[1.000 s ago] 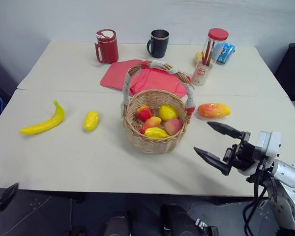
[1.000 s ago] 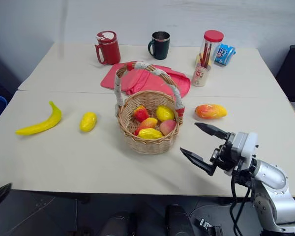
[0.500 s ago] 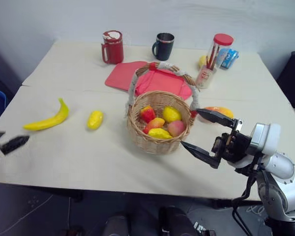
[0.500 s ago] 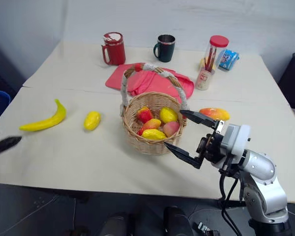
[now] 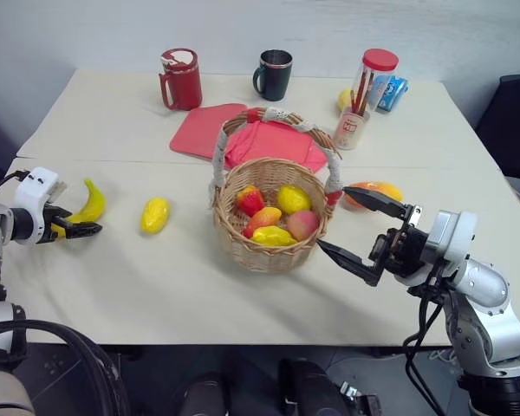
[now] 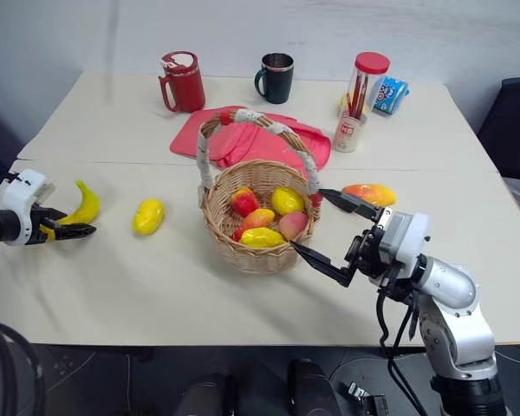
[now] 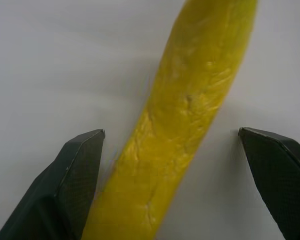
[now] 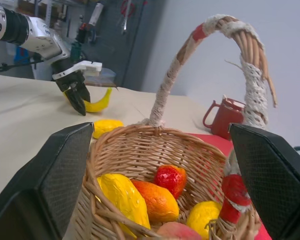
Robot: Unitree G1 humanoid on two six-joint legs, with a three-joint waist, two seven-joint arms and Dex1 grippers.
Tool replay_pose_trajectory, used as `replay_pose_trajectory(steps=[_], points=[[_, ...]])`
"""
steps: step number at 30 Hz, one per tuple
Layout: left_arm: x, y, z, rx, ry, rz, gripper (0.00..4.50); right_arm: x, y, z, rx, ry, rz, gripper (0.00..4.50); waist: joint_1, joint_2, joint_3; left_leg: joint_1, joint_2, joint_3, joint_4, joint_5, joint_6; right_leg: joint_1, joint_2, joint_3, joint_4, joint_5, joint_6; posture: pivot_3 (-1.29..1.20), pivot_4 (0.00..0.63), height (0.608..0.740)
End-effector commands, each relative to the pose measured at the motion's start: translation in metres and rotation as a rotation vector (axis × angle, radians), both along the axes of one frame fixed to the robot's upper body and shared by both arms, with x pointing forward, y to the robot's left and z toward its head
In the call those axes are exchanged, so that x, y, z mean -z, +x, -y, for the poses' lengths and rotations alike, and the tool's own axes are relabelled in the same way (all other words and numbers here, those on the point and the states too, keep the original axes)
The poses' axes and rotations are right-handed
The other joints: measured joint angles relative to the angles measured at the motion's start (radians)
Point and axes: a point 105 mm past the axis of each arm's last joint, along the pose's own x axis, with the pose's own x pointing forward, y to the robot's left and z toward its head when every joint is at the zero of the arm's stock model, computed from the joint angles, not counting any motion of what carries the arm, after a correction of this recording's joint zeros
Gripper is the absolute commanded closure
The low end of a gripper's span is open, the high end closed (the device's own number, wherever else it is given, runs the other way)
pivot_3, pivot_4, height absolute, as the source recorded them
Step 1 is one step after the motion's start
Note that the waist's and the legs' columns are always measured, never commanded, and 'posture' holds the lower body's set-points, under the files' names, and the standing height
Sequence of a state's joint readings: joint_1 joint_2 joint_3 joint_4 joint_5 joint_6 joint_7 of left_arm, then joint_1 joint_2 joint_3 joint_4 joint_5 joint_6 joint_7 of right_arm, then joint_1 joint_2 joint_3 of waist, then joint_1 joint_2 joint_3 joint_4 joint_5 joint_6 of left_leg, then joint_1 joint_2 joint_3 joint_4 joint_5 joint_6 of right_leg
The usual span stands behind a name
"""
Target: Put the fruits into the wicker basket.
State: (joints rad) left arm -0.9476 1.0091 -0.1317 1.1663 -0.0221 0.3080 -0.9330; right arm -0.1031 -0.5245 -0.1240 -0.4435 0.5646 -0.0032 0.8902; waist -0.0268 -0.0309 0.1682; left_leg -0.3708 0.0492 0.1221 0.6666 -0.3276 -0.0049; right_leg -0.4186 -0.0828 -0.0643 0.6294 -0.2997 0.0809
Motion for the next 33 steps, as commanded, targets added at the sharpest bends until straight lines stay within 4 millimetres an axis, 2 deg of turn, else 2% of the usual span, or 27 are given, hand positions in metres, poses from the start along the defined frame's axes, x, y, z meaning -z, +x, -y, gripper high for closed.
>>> replay_pose_trajectory(steps=[1,2,5,9,12,14,16,19,20,22,23,26,28,30,33], points=[[0.015,-0.011,0.007,0.03,-0.108,-0.108,0.0,-0.01,-0.007,0.001,0.025,0.004,0.063,0.05,0.0,0.0,0.0,0.0,0.0,0.0,0.0,0.0,0.0,0.0,0.0,0.0,0.0,0.0,0.0,0.0,0.15,0.74],[0.019,-0.014,0.011,0.052,-0.132,-0.14,0.0,-0.01,-0.008,0.002,0.031,0.002,0.062,0.05,0.001,0.0,0.0,0.001,0.0,0.0,0.0,0.0,0.0,0.0,0.0,0.0,0.001,0.0,0.0,0.0,0.15,0.74],[0.022,-0.015,0.007,0.046,-0.086,-0.156,0.58,-0.01,-0.009,0.004,0.053,-0.001,0.064,0.0,0.003,0.001,0.0,0.001,0.0,0.001,0.001,0.0,0.0,0.0,0.0,0.001,0.003,0.0,0.0,0.0,0.15,0.74],[0.018,-0.014,0.009,0.059,-0.134,-0.107,1.78,-0.008,-0.01,0.005,0.062,-0.006,0.064,0.0,0.002,0.001,0.0,0.004,0.0,-0.002,0.002,0.0,0.001,0.0,-0.002,0.003,0.007,0.0,0.0,0.0,0.15,0.74],[0.001,-0.013,0.008,0.106,-0.204,0.052,2.72,-0.003,-0.01,0.009,0.065,-0.051,0.072,0.0,0.002,0.001,0.0,0.004,0.0,-0.003,0.002,0.0,0.001,-0.001,-0.003,0.003,0.007,0.0,0.0,0.0,0.15,0.74],[-0.007,-0.023,0.008,0.183,-0.227,0.093,3.29,-0.004,-0.007,0.014,0.077,-0.059,0.071,0.0,0.001,0.0,0.0,0.002,0.001,-0.003,0.002,0.0,0.001,-0.004,-0.005,0.003,0.009,0.0,0.0,0.0,0.15,0.74],[-0.019,-0.03,0.01,0.266,-0.246,0.145,3.46,-0.006,-0.004,0.019,0.084,-0.069,0.072,0.0,0.001,0.0,0.0,0.0,0.0,0.0,0.003,0.0,0.002,-0.008,-0.009,0.0,0.013,0.0,0.0,0.0,0.15,0.74],[-0.062,-0.04,0.028,0.459,-0.27,0.317,3.47,-0.006,0.001,0.03,0.103,-0.093,0.064,0.0,0.0,-0.004,0.001,0.0,0.0,0.001,0.004,0.0,0.003,-0.009,-0.012,-0.004,0.015,0.0,0.0,0.0,0.15,0.74],[-0.076,-0.04,0.04,0.525,-0.246,0.377,3.47,-0.005,0.002,0.033,0.11,-0.101,0.058,0.0,0.001,-0.004,0.001,-0.001,0.001,0.001,0.005,0.0,0.003,-0.009,-0.013,-0.004,0.015,0.0,0.0,0.0,0.15,0.74],[-0.097,-0.044,0.079,0.704,-0.182,0.418,3.47,-0.001,0.004,0.039,0.123,-0.111,0.043,0.0,0.013,-0.004,0.001,-0.001,0.0,-0.001,0.007,-0.001,0.004,-0.008,-0.015,-0.005,0.015,0.0,0.0,0.0,0.15,0.74],[-0.1,-0.047,0.103,0.798,-0.128,0.411,3.47,0.002,0.005,0.04,0.126,-0.121,0.039,0.0,0.017,-0.004,0.001,-0.002,0.0,-0.001,0.008,-0.001,0.005,-0.007,-0.017,-0.004,0.015,0.0,0.0,0.0,0.15,0.74],[-0.094,-0.053,0.157,0.987,0.013,0.384,3.47,0.005,0.009,0.043,0.137,-0.126,0.042,0.0,0.027,0.0,0.003,-0.001,-0.001,-0.002,0.012,-0.003,0.008,-0.004,-0.017,-0.002,0.015,0.0,0.0,0.0,0.15,0.74],[-0.095,-0.052,0.189,1.048,0.059,0.399,3.47,0.004,0.01,0.044,0.136,-0.126,0.046,0.0,0.027,0.002,0.004,0.001,-0.003,-0.001,0.014,-0.004,0.01,-0.002,-0.017,0.0,0.013,0.0,0.0,0.0,0.15,0.74],[-0.103,-0.047,0.232,1.071,-0.005,0.456,3.47,0.004,0.01,0.043,0.135,-0.13,0.04,0.0,0.032,0.002,0.004,0.001,-0.003,-0.001,0.015,-0.004,0.01,-0.002,-0.015,0.001,0.013,0.001,0.001,0.0,0.15,0.74],[-0.108,-0.032,0.27,1.004,-0.116,0.473,3.47,0.002,0.007,0.04,0.133,-0.128,0.021,0.0,0.032,0.002,0.004,0.0,-0.002,-0.001,0.016,-0.004,0.009,-0.002,-0.013,0.001,0.014,0.002,0.004,0.0,0.15,0.74]])
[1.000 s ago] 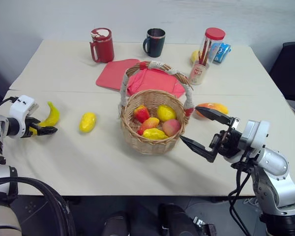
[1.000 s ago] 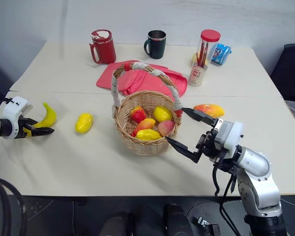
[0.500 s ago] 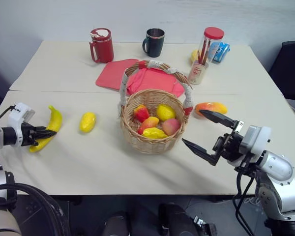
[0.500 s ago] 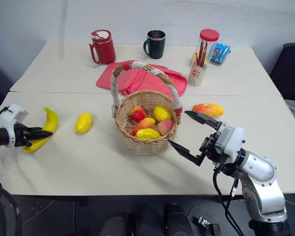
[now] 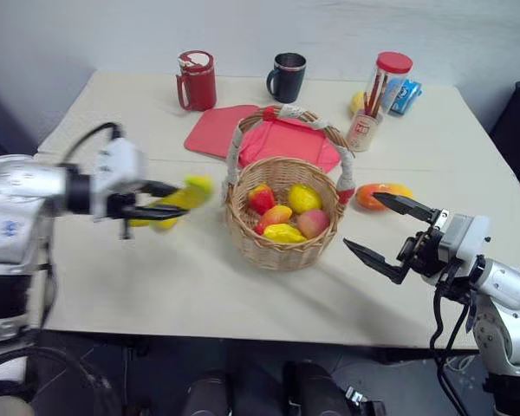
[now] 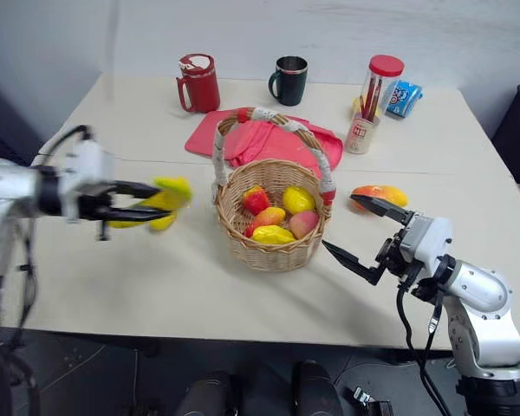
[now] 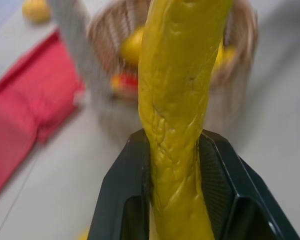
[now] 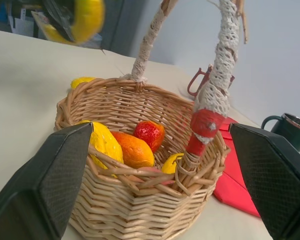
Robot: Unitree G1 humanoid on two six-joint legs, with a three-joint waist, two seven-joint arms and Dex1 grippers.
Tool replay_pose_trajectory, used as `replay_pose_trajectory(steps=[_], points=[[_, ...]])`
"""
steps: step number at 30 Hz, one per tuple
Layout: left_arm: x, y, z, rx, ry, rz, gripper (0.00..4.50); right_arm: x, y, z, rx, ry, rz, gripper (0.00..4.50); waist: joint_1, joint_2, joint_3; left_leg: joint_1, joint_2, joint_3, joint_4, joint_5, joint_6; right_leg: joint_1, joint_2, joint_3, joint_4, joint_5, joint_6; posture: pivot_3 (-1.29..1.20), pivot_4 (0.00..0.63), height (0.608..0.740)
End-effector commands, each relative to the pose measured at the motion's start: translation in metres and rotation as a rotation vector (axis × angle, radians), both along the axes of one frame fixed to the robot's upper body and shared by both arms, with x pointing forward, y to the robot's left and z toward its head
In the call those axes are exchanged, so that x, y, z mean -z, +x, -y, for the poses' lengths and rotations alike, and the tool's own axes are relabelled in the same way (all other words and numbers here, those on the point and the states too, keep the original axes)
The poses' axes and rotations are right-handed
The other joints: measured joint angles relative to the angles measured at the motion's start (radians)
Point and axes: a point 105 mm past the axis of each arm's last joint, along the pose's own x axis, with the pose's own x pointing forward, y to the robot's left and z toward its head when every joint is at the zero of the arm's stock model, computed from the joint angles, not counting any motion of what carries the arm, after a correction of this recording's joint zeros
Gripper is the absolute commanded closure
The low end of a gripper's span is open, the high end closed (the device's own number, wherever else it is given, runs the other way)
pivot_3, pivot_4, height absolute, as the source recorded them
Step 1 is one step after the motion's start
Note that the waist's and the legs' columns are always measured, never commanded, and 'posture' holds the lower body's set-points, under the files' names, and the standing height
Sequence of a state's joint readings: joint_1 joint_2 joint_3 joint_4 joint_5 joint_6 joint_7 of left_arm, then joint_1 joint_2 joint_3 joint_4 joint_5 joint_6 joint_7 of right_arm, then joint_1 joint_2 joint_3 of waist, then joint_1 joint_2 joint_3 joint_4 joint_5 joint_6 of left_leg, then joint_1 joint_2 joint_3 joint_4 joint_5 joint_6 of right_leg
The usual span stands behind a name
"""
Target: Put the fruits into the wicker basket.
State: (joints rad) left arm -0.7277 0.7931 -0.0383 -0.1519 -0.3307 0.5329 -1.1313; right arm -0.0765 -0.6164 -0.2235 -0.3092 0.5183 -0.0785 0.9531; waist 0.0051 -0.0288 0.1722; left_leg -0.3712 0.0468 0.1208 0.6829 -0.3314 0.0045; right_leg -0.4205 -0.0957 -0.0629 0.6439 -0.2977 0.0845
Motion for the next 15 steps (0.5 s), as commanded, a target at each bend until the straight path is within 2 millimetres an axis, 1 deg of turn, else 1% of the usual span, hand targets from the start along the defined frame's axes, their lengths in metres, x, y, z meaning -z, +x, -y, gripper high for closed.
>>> replay_pose_trajectory(steps=[1,2,5,7,8,9,10,11,12,13,15], points=[[-0.013,0.012,0.025,-0.086,-0.079,-0.01,3.47,-0.011,-0.007,-0.002,0.001,-0.006,0.022,0.0,-0.003,0.0,0.0,0.0,0.0,0.0,0.0,0.0,0.0,0.0,0.0,0.0,0.0,0.0,0.0,0.0,0.15,0.74],[-0.012,0.017,0.035,-0.095,-0.096,-0.028,3.47,-0.012,-0.009,-0.004,0.006,-0.003,0.018,0.0,-0.008,0.001,0.0,0.0,0.0,0.001,0.0,0.0,0.0,0.0,0.001,0.0,0.0,0.0,0.0,0.0,0.15,0.74],[-0.006,0.024,0.053,-0.103,-0.116,-0.061,3.47,-0.013,-0.012,-0.005,0.029,0.005,0.006,0.0,-0.01,0.002,0.001,0.002,0.0,0.0,-0.001,0.0,-0.001,0.0,0.003,0.0,0.0,0.0,0.0,0.0,0.15,0.74],[0.002,0.025,0.064,-0.083,-0.099,-0.085,2.78,-0.011,-0.016,-0.004,0.058,0.01,-0.006,0.0,-0.006,0.002,0.001,0.001,0.0,-0.001,-0.001,0.0,-0.002,-0.001,0.003,-0.001,-0.001,0.0,0.0,0.0,0.15,0.74],[0.004,0.025,0.066,-0.072,-0.088,-0.096,2.6,-0.01,-0.018,-0.003,0.068,0.011,-0.012,0.0,-0.004,0.003,0.001,0.001,0.0,-0.001,-0.001,0.0,-0.002,-0.001,0.003,-0.001,-0.001,0.0,0.0,0.0,0.15,0.74],[0.005,0.024,0.066,-0.067,-0.081,-0.102,2.28,-0.009,-0.019,-0.002,0.074,0.011,-0.015,0.0,-0.004,0.003,0.002,0.001,0.0,-0.001,-0.001,0.0,-0.002,-0.001,0.003,-0.001,-0.002,0.0,0.0,0.0,0.15,0.74],[0.004,0.025,0.066,-0.069,-0.083,-0.095,1.92,-0.008,-0.02,-0.002,0.078,0.009,-0.018,0.0,-0.004,0.003,0.002,0.001,0.0,-0.001,0.0,0.0,-0.002,-0.001,0.003,-0.001,-0.003,0.0,0.0,0.0,0.15,0.74],[0.001,0.024,0.065,-0.063,-0.1,-0.087,1.67,-0.007,-0.021,-0.001,0.085,0.011,-0.021,0.0,-0.004,0.003,0.002,0.001,0.0,-0.001,0.0,0.0,-0.002,-0.001,0.003,-0.001,-0.004,0.0,0.0,0.0,0.15,0.74],[-0.002,0.023,0.065,-0.053,-0.119,-0.078,1.28,-0.006,-0.021,0.0,0.09,0.012,-0.023,0.0,-0.005,0.003,0.002,0.001,0.0,-0.001,0.0,0.0,-0.002,-0.001,0.002,0.0,-0.004,0.0,0.0,0.0,0.15,0.74],[-0.007,0.02,0.064,-0.036,-0.147,-0.068,1.01,-0.004,-0.022,0.002,0.093,0.013,-0.026,0.0,-0.005,0.003,0.002,0.001,0.0,0.0,0.0,0.0,-0.002,-0.001,0.002,0.0,-0.004,0.0,0.0,0.0,0.15,0.74],[-0.018,0.014,0.061,0.011,-0.19,0.033,1.01,-0.002,-0.022,0.003,0.095,0.014,-0.029,0.0,-0.006,0.003,0.002,0.001,0.0,-0.001,0.0,0.0,-0.002,-0.001,0.003,-0.001,-0.004,0.0,0.0,0.0,0.15,0.74]])
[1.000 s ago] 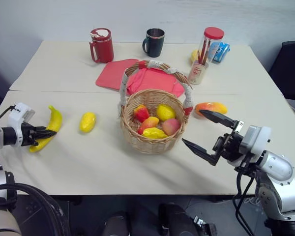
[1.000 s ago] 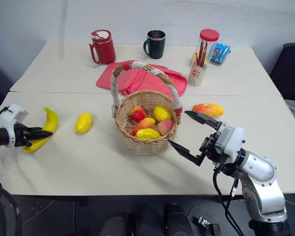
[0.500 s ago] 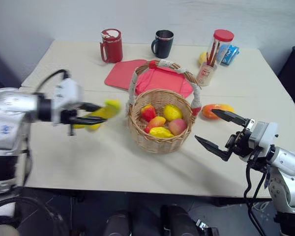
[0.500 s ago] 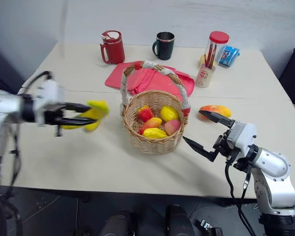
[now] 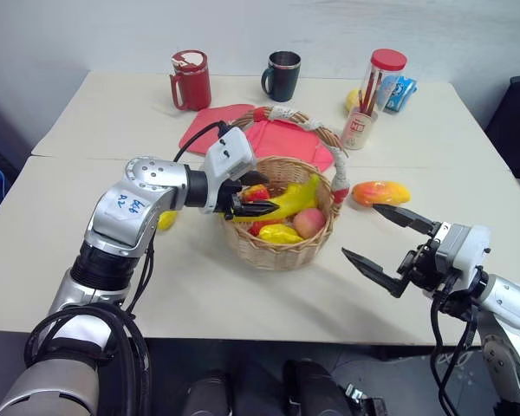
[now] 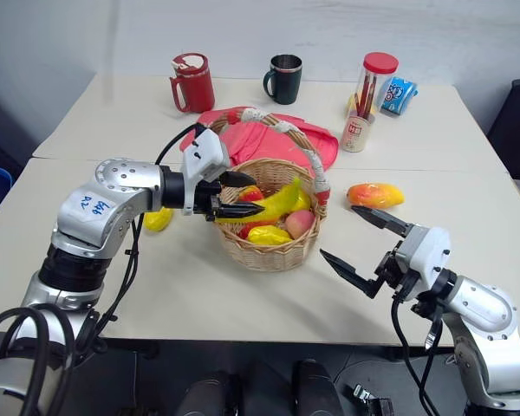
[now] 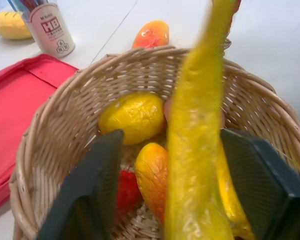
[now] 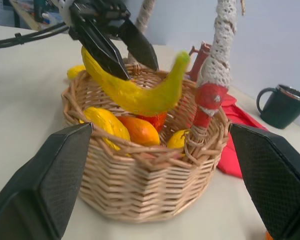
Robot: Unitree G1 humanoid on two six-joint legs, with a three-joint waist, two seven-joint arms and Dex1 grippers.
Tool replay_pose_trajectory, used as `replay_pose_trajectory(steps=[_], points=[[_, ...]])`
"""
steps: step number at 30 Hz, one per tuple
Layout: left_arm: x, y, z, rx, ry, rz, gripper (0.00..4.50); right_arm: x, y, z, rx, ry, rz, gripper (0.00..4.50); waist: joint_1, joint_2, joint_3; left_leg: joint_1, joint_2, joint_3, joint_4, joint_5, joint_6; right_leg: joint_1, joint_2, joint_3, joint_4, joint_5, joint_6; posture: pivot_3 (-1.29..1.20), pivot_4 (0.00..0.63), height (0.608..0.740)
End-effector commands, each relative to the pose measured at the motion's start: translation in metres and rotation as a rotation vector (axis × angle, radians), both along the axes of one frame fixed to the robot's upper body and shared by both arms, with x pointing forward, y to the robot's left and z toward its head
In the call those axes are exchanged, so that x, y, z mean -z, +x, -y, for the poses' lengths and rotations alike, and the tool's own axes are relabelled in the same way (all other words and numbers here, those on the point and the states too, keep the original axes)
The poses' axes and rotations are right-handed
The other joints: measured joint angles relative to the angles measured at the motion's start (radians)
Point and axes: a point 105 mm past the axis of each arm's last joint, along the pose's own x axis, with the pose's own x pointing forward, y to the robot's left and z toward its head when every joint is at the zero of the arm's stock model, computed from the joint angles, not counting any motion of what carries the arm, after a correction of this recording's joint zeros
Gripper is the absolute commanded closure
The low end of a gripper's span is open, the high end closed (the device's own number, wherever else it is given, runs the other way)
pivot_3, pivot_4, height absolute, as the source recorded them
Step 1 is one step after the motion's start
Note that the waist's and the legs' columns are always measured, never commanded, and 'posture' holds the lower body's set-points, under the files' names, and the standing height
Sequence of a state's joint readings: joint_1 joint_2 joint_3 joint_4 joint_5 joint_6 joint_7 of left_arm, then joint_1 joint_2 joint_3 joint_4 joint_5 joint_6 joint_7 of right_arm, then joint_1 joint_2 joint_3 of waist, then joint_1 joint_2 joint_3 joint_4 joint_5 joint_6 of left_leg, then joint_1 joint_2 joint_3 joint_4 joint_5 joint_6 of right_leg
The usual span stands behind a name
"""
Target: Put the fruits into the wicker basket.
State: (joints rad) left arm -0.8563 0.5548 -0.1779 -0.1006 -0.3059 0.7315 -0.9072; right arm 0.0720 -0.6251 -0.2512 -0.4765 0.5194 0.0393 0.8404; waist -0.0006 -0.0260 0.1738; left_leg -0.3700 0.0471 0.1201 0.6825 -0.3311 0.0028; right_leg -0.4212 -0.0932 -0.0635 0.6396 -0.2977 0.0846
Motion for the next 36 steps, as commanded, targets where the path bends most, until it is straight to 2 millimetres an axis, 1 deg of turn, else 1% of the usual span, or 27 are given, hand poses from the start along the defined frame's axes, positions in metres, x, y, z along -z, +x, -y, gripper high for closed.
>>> replay_pose_trajectory(steps=[1,2,4,5,6,8,10,11,13,14,15,16,17,18,19,20,22,24,25,26,28,30,31,33,34,35,36], points=[[-0.033,-0.019,-0.011,0.094,-0.127,0.198,1.01,-0.011,-0.006,0.004,0.006,0.007,0.064,0.0,-0.001,0.0,0.0,0.0,0.0,0.0,0.0,0.0,0.0,0.0,0.0,0.0,0.0,0.0,0.0,0.0,0.15,0.74],[-0.036,-0.026,-0.018,0.118,-0.159,0.224,1.01,-0.01,-0.006,0.004,0.002,0.009,0.062,0.0,-0.004,0.001,0.0,0.0,0.0,0.0,0.0,0.0,0.0,0.0,0.0,0.0,0.0,0.0,0.0,0.0,0.15,0.74],[-0.033,-0.039,-0.042,0.125,-0.198,0.237,1.01,-0.007,-0.005,0.006,-0.007,0.009,0.058,0.0,-0.008,0.002,0.001,0.001,0.001,0.001,-0.001,0.0,0.0,0.0,-0.001,0.001,-0.001,0.0,0.0,0.0,0.15,0.74],[-0.025,-0.04,-0.063,0.07,-0.18,0.227,1.01,-0.004,-0.004,0.007,-0.012,0.013,0.055,0.0,-0.009,0.003,0.001,0.001,0.002,0.001,-0.001,0.0,0.0,0.0,0.0,0.001,-0.001,0.0,0.0,0.0,0.15,0.74],[-0.02,-0.042,-0.077,0.032,-0.163,0.22,1.01,-0.003,-0.003,0.008,-0.015,0.015,0.053,0.0,-0.011,0.003,0.002,0.001,0.002,0.0,-0.001,0.0,0.0,0.0,-0.001,0.001,0.0,0.0,0.0,0.0,0.15,0.74],[-0.014,-0.047,-0.121,-0.131,-0.177,0.193,1.01,0.0,-0.002,0.01,-0.033,0.017,0.055,0.0,-0.011,0.004,0.002,0.002,0.002,0.0,-0.001,0.0,-0.001,0.0,-0.001,0.001,0.0,0.0,-0.001,0.0,0.15,0.74],[-0.003,-0.056,-0.169,-0.32,-0.166,0.177,1.01,0.0,-0.003,0.009,-0.063,0.032,0.067,0.0,-0.016,0.004,0.002,0.001,0.002,0.0,-0.001,0.0,-0.001,0.0,-0.002,0.001,0.0,0.0,-0.001,0.0,0.15,0.74],[0.001,-0.06,-0.187,-0.401,-0.165,0.177,0.85,-0.001,-0.003,0.008,-0.073,0.043,0.073,0.0,-0.015,0.004,0.002,0.001,0.002,-0.001,-0.001,0.0,0.0,0.0,-0.003,0.001,-0.001,0.0,-0.001,0.0,0.15,0.74],[0.016,-0.071,-0.233,-0.594,-0.189,0.136,0.46,0.001,-0.006,0.002,-0.125,0.083,0.033,0.0,-0.015,0.004,0.002,0.001,0.002,-0.001,-0.001,0.0,0.0,0.0,-0.004,0.001,-0.002,0.0,-0.001,0.0,0.15,0.74],[0.021,-0.076,-0.247,-0.651,-0.194,0.125,0.14,0.003,-0.007,-0.001,-0.15,0.096,0.007,0.0,-0.012,0.004,0.002,0.001,0.002,-0.001,-0.001,-0.001,0.0,0.0,-0.005,0.001,-0.002,0.0,-0.001,0.0,0.15,0.74],[0.033,-0.085,-0.271,-0.745,-0.192,0.094,0.03,0.003,-0.01,-0.009,-0.183,0.087,0.023,0.0,-0.009,0.004,0.002,0.001,0.002,-0.002,-0.001,-0.001,0.001,0.001,-0.006,0.001,-0.002,0.0,-0.001,0.0,0.15,0.74],[0.047,-0.096,-0.298,-0.857,-0.19,0.067,0.03,0.001,-0.013,-0.016,-0.21,0.09,0.041,0.0,-0.006,0.004,0.002,0.001,0.002,-0.002,-0.001,-0.001,0.001,0.001,-0.006,0.001,-0.002,0.0,-0.001,0.0,0.15,0.74],[0.065,-0.112,-0.327,-0.98,-0.185,0.009,0.03,-0.002,-0.017,-0.024,-0.24,0.084,0.072,0.0,-0.006,0.004,0.002,0.001,0.002,-0.002,-0.001,-0.001,0.001,0.001,-0.008,0.001,-0.002,0.0,-0.001,0.0,0.15,0.74],[0.078,-0.128,-0.347,-1.077,-0.186,-0.038,0.03,-0.005,-0.02,-0.03,-0.26,0.082,0.096,0.0,-0.007,0.004,0.002,0.001,0.002,-0.002,-0.001,-0.002,0.001,0.001,-0.008,0.001,-0.002,0.0,-0.001,0.0,0.15,0.74],[0.087,-0.14,-0.36,-1.143,-0.185,-0.068,0.03,-0.009,-0.022,-0.033,-0.262,0.082,0.116,0.0,-0.01,0.005,0.003,0.001,0.003,-0.002,-0.001,-0.003,0.001,0.001,-0.008,0.0,-0.002,-0.001,-0.001,0.0,0.15,0.74],[0.092,-0.148,-0.367,-1.178,-0.184,-0.087,0.03,-0.011,-0.023,-0.035,-0.263,0.076,0.129,0.0,-0.013,0.004,0.002,0.002,0.004,-0.001,-0.002,-0.006,0.003,0.0,-0.008,0.0,-0.002,-0.001,-0.002,0.0,0.15,0.74],[0.095,-0.151,-0.371,-1.2,-0.179,-0.111,0.03,-0.016,-0.026,-0.037,-0.267,0.064,0.145,0.0,-0.004,0.001,0.001,0.001,0.004,-0.002,-0.002,-0.009,0.004,0.0,-0.008,-0.001,-0.003,-0.001,-0.002,0.0,0.15,0.74],[0.093,-0.143,-0.36,-1.156,-0.225,-0.147,0.03,-0.021,-0.029,-0.04,-0.275,0.052,0.158,0.0,0.007,0.0,0.0,0.0,0.003,-0.006,-0.001,-0.009,0.005,0.001,-0.011,-0.001,-0.004,-0.002,-0.003,0.0,0.15,0.74],[0.09,-0.132,-0.345,-1.095,-0.262,-0.187,0.03,-0.024,-0.029,-0.041,-0.273,0.047,0.163,0.0,0.011,0.0,0.0,0.001,0.002,-0.009,-0.001,-0.009,0.005,0.003,-0.014,-0.002,-0.004,-0.002,-0.003,0.0,0.15,0.74],[0.087,-0.121,-0.33,-1.03,-0.268,-0.216,0.03,-0.025,-0.028,-0.041,-0.27,0.045,0.162,0.0,0.017,0.0,0.0,0.001,0.001,-0.01,-0.001,-0.012,0.001,0.004,-0.016,-0.004,-0.005,-0.002,-0.004,0.0,0.15,0.74],[0.081,-0.096,-0.297,-0.915,-0.28,-0.268,0.03,-0.027,-0.026,-0.041,-0.262,0.041,0.158,0.0,0.027,0.001,0.001,0.002,0.0,-0.014,-0.001,-0.011,0.001,0.007,-0.019,-0.008,-0.006,-0.002,-0.004,0.0,0.15,0.74],[0.074,-0.064,-0.264,-0.829,-0.279,-0.273,0.03,-0.024,-0.024,-0.041,-0.26,0.036,0.129,0.0,0.028,0.0,0.0,0.002,0.0,-0.015,-0.001,-0.011,0.0,0.01,-0.021,-0.012,-0.008,-0.002,-0.004,0.0,0.15,0.74],[0.071,-0.055,-0.254,-0.81,-0.277,-0.277,0.03,-0.022,-0.024,-0.041,-0.262,0.032,0.116,0.0,0.027,-0.002,-0.002,0.001,0.0,-0.015,-0.001,-0.011,0.001,0.011,-0.021,-0.012,-0.008,-0.002,-0.004,0.0,0.15,0.74],[0.065,-0.025,-0.225,-0.743,-0.251,-0.295,0.03,-0.016,-0.025,-0.043,-0.28,0.016,0.064,0.0,0.022,-0.001,-0.001,0.0,-0.001,-0.015,-0.002,-0.007,-0.004,0.011,-0.021,-0.012,-0.009,-0.001,-0.003,0.0,0.15,0.74],[0.063,-0.012,-0.215,-0.734,-0.235,-0.302,0.03,-0.014,-0.024,-0.043,-0.276,0.02,0.048,0.0,0.021,-0.001,-0.001,0.0,-0.001,-0.013,-0.002,-0.005,0.0,0.011,-0.02,-0.013,-0.009,-0.001,-0.003,0.0,0.15,0.74],[0.061,0.003,-0.206,-0.725,-0.222,-0.298,0.03,-0.014,-0.024,-0.043,-0.273,0.022,0.036,0.0,0.02,-0.001,-0.001,-0.001,0.0,-0.012,-0.002,-0.005,0.0,0.011,-0.019,-0.014,-0.009,-0.001,-0.003,0.0,0.15,0.74],[0.06,0.014,-0.2,-0.721,-0.211,-0.296,0.03,-0.014,-0.023,-0.043,-0.267,0.024,0.033,0.0,0.015,-0.001,-0.001,-0.001,0.0,-0.01,-0.002,-0.005,0.0,0.011,-0.016,-0.015,-0.008,-0.001,-0.002,0.0,0.15,0.74]])
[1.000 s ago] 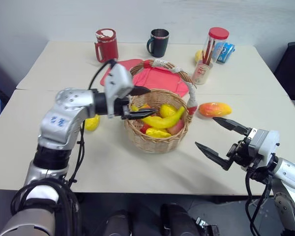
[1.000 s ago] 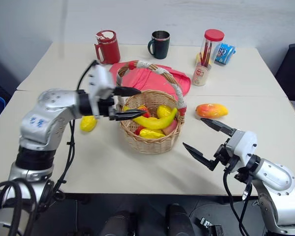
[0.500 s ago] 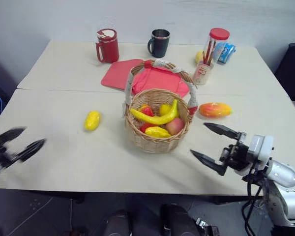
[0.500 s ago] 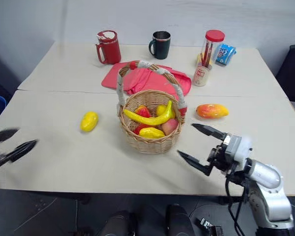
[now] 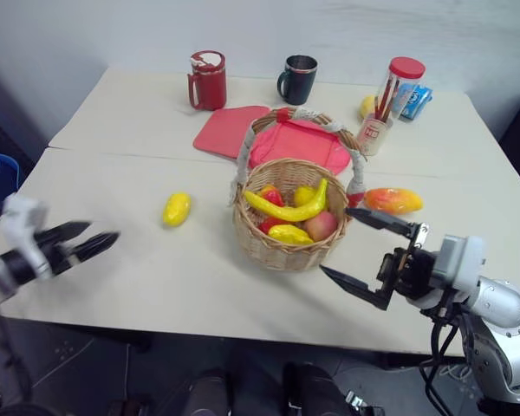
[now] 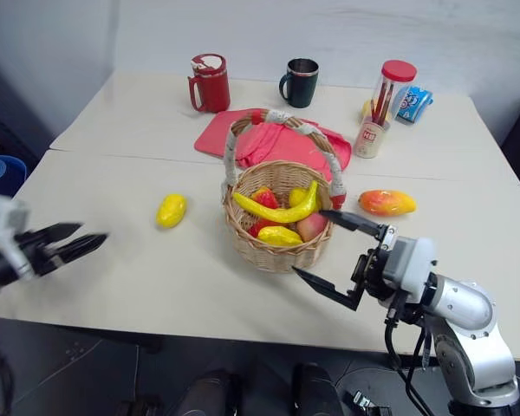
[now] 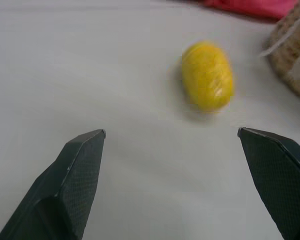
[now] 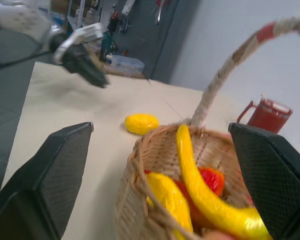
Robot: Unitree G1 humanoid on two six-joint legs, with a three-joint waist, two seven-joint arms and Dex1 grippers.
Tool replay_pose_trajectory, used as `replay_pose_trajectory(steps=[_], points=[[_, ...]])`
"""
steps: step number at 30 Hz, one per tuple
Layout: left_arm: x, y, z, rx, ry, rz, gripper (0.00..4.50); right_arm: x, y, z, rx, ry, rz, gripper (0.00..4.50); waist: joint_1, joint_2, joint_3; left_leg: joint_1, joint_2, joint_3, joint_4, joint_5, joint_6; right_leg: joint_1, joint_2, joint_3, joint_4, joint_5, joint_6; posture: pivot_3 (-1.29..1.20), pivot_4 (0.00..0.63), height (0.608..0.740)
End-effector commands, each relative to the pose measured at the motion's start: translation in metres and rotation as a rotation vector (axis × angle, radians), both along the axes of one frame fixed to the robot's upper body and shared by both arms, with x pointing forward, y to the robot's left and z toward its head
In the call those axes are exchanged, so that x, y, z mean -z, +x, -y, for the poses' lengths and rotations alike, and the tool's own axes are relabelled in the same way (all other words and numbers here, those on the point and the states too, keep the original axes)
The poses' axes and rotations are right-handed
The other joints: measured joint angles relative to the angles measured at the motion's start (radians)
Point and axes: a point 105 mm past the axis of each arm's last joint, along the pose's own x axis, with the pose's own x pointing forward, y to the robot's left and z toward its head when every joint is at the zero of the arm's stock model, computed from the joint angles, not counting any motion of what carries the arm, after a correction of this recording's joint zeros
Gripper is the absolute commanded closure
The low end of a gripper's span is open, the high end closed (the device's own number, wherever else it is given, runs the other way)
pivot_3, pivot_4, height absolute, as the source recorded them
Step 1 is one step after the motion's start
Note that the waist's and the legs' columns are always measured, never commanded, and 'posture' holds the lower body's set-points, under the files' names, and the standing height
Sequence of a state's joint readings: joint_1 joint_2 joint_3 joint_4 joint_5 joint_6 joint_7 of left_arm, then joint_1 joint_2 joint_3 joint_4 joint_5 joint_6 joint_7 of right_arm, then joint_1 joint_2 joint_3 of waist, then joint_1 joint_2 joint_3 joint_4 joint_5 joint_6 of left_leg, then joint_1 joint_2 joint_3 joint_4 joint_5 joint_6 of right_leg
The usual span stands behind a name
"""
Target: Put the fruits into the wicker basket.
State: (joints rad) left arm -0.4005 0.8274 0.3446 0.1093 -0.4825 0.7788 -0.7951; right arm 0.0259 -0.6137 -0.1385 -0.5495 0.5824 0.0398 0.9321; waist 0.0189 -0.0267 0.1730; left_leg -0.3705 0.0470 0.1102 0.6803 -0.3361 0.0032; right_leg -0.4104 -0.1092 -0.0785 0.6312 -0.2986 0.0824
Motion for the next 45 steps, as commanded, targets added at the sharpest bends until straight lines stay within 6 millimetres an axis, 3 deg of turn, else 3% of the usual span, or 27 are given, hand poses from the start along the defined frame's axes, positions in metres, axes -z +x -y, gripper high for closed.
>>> replay_pose_trajectory(steps=[1,8,11,17,18,21,23,25,28,32,34,35,37,40,41,45], points=[[0.006,0.03,0.017,0.007,0.077,-0.037,0.03,-0.007,-0.003,-0.002,-0.002,0.012,0.004,0.0,-0.009,0.0,0.0,0.0,0.0,0.003,0.0,0.0,0.0,-0.001,0.005,-0.003,0.002,0.0,0.001,0.0,0.15,0.74],[0.03,0.06,0.045,0.082,0.22,-0.088,0.03,-0.005,-0.006,-0.007,0.009,0.019,-0.018,0.0,-0.028,0.0,0.0,0.001,0.001,0.012,0.001,-0.001,-0.001,-0.006,0.014,-0.001,0.003,0.001,0.001,0.0,0.15,0.74],[0.035,0.062,0.045,0.078,0.222,-0.085,0.61,-0.005,-0.005,-0.005,0.025,0.022,-0.022,0.0,-0.02,-0.001,0.0,0.001,0.001,0.011,0.002,0.0,0.0,-0.005,0.013,0.0,0.004,0.0,0.001,0.0,0.15,0.74],[0.036,0.047,0.041,0.134,0.225,-0.061,2.44,-0.002,-0.005,0.0,0.05,0.019,-0.031,0.0,-0.02,-0.001,0.0,0.002,0.003,0.011,0.003,0.0,0.001,-0.006,0.011,0.001,0.005,0.0,0.001,0.0,0.15,0.74],[0.007,0.031,0.055,0.271,0.154,0.047,2.59,-0.002,-0.002,0.006,0.08,0.023,-0.03,0.0,-0.021,-0.001,0.0,0.002,0.004,0.011,0.003,0.0,0.001,-0.006,0.011,0.001,0.005,0.0,0.001,0.0,0.15,0.74],[-0.047,-0.021,0.092,0.603,0.08,0.21,2.59,-0.003,0.003,0.025,0.161,0.022,-0.03,0.0,-0.022,-0.002,0.001,-0.001,0.005,0.01,0.002,0.0,0.0,-0.007,0.01,0.002,0.005,0.001,0.001,0.0,0.15,0.74],[-0.058,-0.034,0.117,0.695,0.108,0.222,2.59,-0.001,0.005,0.039,0.225,0.006,-0.03,0.0,-0.015,-0.002,0.002,-0.002,0.005,0.009,0.002,0.0,0.0,-0.006,0.009,0.003,0.004,0.0,0.001,0.0,0.15,0.74],[-0.061,-0.035,0.134,0.71,0.147,0.232,2.59,0.0,0.007,0.05,0.275,0.008,-0.032,0.0,0.003,0.002,0.003,0.0,0.002,0.005,0.003,0.0,0.001,-0.002,0.008,0.004,-0.002,0.0,0.001,0.0,0.15,0.74],[-0.063,-0.027,0.176,0.739,0.171,0.268,2.59,0.007,0.008,0.063,0.313,-0.013,-0.056,0.0,0.013,0.009,0.0,0.004,-0.001,0.006,0.003,0.001,0.004,0.003,0.008,0.004,-0.003,0.002,0.004,0.0,0.15,0.74],[-0.05,-0.001,0.216,0.683,0.223,0.281,2.59,0.009,0.009,0.061,0.31,0.006,-0.061,0.0,0.004,0.008,0.001,0.003,-0.003,0.008,0.003,0.002,0.006,0.001,0.01,0.004,-0.004,0.005,0.009,0.0,0.15,0.74],[-0.045,0.01,0.221,0.643,0.241,0.289,2.59,0.01,0.009,0.059,0.309,0.016,-0.062,0.0,-0.004,0.009,0.001,0.003,-0.005,0.01,0.003,0.003,0.005,0.0,0.012,0.005,-0.004,0.005,0.009,0.0,0.15,0.74],[-0.044,0.012,0.222,0.64,0.244,0.294,1.86,0.012,0.008,0.058,0.31,0.017,-0.066,0.0,-0.009,0.009,0.001,0.003,-0.004,0.01,0.002,0.003,0.005,-0.001,0.013,0.006,-0.004,0.005,0.009,0.0,0.15,0.74],[-0.045,0.01,0.221,0.664,0.248,0.306,1.37,0.019,0.006,0.061,0.337,0.021,-0.082,0.0,-0.014,0.009,0.001,0.002,-0.003,0.009,0.001,0.003,0.003,-0.003,0.014,0.006,-0.003,0.004,0.007,0.0,0.15,0.74],[-0.052,0.005,0.215,0.69,0.211,0.346,0.4,0.029,0.002,0.082,0.434,0.055,-0.119,0.0,-0.012,0.01,0.002,0.001,-0.001,0.007,0.001,0.003,0.002,-0.004,0.015,0.004,-0.003,0.003,0.005,0.0,0.15,0.74],[-0.058,0.004,0.208,0.686,0.177,0.361,0.08,0.034,-0.001,0.098,0.494,0.04,-0.127,0.0,-0.01,0.011,0.002,0.001,0.0,0.008,0.001,0.003,0.002,-0.004,0.014,0.004,-0.003,0.003,0.006,0.0,0.15,0.74],[-0.081,-0.018,0.175,0.769,0.13,0.515,0.04,0.041,-0.022,0.156,0.707,0.002,-0.131,0.0,-0.007,0.012,0.003,0.002,-0.001,0.009,0.002,0.003,0.004,-0.003,0.012,0.005,-0.004,0.004,0.007,0.0,0.15,0.74]])
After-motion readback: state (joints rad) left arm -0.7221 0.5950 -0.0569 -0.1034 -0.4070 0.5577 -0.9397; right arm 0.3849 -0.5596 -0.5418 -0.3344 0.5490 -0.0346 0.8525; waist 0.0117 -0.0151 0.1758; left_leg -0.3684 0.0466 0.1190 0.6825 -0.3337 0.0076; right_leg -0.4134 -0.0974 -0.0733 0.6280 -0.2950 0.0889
